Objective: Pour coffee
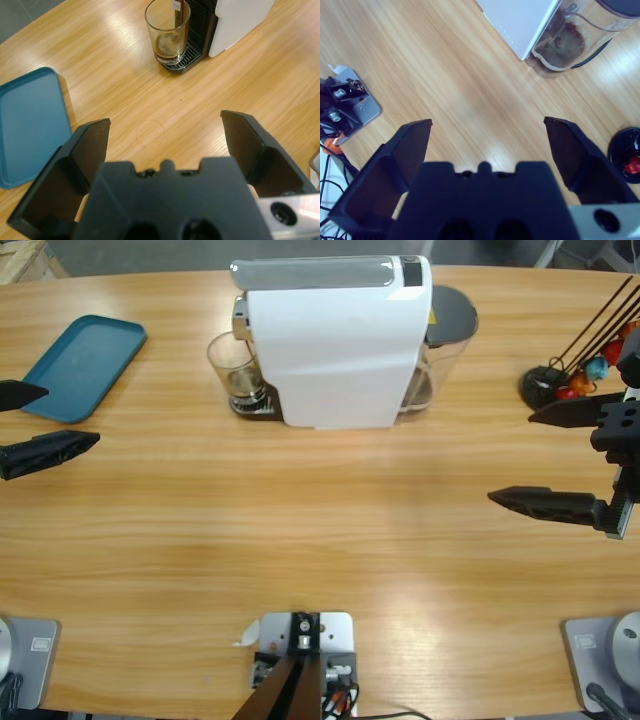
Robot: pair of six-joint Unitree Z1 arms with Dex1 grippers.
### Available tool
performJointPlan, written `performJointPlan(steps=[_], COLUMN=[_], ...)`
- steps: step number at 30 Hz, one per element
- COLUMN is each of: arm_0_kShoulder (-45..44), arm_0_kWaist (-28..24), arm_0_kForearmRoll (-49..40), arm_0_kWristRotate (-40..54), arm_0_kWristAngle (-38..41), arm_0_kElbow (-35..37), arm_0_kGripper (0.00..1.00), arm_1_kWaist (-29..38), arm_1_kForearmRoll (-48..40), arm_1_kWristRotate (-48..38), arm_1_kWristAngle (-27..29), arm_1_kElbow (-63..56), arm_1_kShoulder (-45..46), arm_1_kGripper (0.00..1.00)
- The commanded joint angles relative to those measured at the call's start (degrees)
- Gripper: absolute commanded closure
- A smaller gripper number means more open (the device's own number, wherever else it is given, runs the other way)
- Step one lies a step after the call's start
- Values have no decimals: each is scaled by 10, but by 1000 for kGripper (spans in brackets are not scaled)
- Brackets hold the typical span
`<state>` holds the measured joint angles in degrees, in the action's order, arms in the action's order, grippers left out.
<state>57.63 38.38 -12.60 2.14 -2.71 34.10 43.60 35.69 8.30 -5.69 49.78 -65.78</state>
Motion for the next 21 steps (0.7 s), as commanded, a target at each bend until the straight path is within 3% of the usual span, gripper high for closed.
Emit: performJointPlan(steps=[1,21], arm_0_kShoulder=[16,18], arm_0_kWaist=[7,7], arm_0_kForearmRoll=[6,6], arm_0_kWristRotate=[-4,-2], arm_0_kWristAngle=[7,10], arm_0_kElbow=[-19,-20], arm_0_kGripper=[46,45], arm_1_kWaist=[8,8], arm_1_kForearmRoll=[-4,-3], arm_1_kWristRotate=[-7,-7], arm_1_kWristAngle=[6,6], arm_1_kElbow=[-21,-19], arm_1_kShoulder=[9,6], arm_1_kGripper=[4,4])
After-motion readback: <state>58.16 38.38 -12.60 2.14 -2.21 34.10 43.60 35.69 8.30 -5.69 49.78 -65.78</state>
